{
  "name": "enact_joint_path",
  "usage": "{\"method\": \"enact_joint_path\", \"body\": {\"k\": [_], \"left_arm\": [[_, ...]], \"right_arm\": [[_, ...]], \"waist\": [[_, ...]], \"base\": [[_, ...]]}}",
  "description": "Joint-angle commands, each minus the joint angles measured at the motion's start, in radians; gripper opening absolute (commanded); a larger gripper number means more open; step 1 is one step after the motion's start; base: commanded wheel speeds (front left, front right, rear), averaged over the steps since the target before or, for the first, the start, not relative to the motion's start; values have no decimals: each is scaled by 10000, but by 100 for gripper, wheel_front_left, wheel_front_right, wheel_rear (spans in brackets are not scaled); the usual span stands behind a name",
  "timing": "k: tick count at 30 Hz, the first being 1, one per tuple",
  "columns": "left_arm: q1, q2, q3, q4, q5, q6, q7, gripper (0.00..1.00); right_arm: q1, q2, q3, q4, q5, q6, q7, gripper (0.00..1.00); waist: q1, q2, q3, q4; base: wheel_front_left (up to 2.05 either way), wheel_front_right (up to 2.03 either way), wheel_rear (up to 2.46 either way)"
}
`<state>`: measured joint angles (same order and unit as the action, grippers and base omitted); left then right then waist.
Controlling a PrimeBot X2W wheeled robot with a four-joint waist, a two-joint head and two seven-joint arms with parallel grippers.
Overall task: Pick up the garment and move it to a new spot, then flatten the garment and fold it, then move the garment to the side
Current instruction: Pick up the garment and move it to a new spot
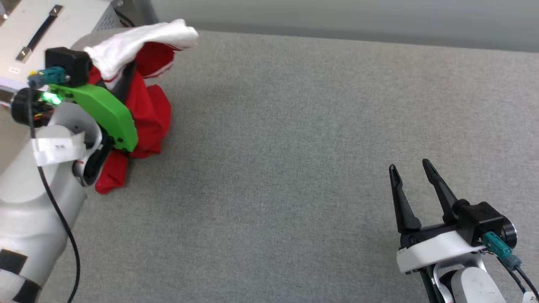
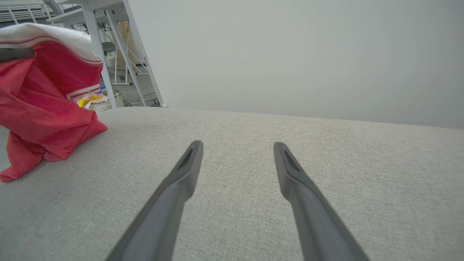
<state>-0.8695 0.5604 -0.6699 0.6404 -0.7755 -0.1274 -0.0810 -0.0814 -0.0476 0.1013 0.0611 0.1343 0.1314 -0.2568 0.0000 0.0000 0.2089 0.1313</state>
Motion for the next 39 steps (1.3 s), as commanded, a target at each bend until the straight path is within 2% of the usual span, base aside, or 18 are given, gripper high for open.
{"method": "enact_joint_path", "body": {"k": [1, 7, 9, 13, 20, 24, 25, 26, 29, 32, 39], "left_arm": [[240, -182, -118, -235, 107, 54, 28, 0], [865, -1111, -727, -1657, 248, 670, 350, 0], [1156, -1678, -1001, -2181, 268, 1069, 508, 0], [1371, -2455, -1460, -2438, 479, 1528, 615, 0], [1296, -4275, -2041, -1409, 775, 2230, 299, 0], [1328, -4888, -2560, -287, 945, 2440, 114, 0], [1349, -4957, -2771, -48, 1020, 2464, 142, 95], [1356, -5018, -3101, 204, 1140, 2423, 211, 100], [1350, -5086, -3844, 513, 1331, 2241, 217, 100], [1348, -5096, -4544, 141, 1239, 2115, -8, 100], [1113, -5099, -5407, -538, 730, 1892, -469, 100]], "right_arm": [[178, -26, -31, -35, 97, -7, -49, 100], [562, -26, -126, -119, 267, -7, -49, 100], [640, -26, -206, -181, 269, -7, -49, 100], [687, -26, -362, -266, 213, -7, -49, 100], [645, -26, -709, -311, 253, -7, -49, 100], [554, -26, -690, -290, 287, -7, -49, 100], [530, -26, -706, -304, 299, -7, -49, 100], [511, -26, -770, -324, 340, -7, -49, 100], [466, -26, -879, -322, 411, -7, -49, 100], [483, -26, -1029, -284, 447, -7, -49, 100], [543, -26, -1304, -99, 458, -7, -49, 100]], "waist": [[0, 0, -908, -297], [0, 0, -1412, -898], [0, 0, -1491, -1262], [0, 0, -1435, -1758], [0, 0, -1231, -2639], [0, 0, -1162, -3162], [0, 0, -1145, -3253], [0, 0, -1124, -3333], [0, 0, -1080, -3468], [0, 0, -1074, -3484], [0, 0, -1311, -2989]], "base": [[0, 0, 0], [0, 0, 0], [0, 0, 0], [0, 0, 0], [0, 0, 0], [0, 0, 0], [0, 0, 0], [0, 0, 0], [0, 0, 0], [0, 0, 0], [0, 0, 0]]}}
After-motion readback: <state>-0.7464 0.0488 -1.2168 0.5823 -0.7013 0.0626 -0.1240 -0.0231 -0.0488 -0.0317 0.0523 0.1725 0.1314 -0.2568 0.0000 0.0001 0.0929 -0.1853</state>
